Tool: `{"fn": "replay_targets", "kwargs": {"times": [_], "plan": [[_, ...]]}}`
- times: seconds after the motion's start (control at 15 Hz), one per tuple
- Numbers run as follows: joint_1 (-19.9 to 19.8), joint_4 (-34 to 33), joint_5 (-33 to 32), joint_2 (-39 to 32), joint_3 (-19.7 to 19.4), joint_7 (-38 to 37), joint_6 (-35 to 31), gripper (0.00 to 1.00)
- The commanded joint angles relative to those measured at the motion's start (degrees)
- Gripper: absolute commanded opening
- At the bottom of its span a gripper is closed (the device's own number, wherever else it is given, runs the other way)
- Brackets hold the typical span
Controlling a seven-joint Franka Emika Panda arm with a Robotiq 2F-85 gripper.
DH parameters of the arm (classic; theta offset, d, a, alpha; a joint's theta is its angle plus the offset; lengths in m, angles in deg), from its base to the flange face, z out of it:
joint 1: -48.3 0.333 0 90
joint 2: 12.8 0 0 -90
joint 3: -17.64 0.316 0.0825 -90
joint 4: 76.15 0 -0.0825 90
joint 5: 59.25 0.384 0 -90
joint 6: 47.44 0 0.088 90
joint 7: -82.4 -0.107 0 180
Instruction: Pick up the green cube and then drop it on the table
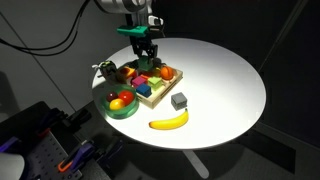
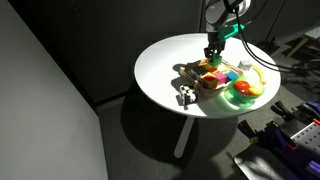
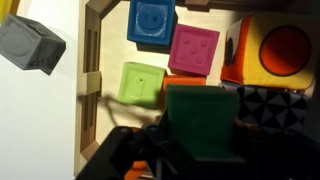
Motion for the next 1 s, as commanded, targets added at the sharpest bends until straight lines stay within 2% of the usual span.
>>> {"fn": "replay_targets", "kwargs": {"times": [0.0,0.93], "plan": [[0.8,3.3,-1.7,3.6,0.5,0.0,1.2,0.24],[6.3,6.3,-5.2,4.9,3.3,-0.3,3.5,0.24]]}}
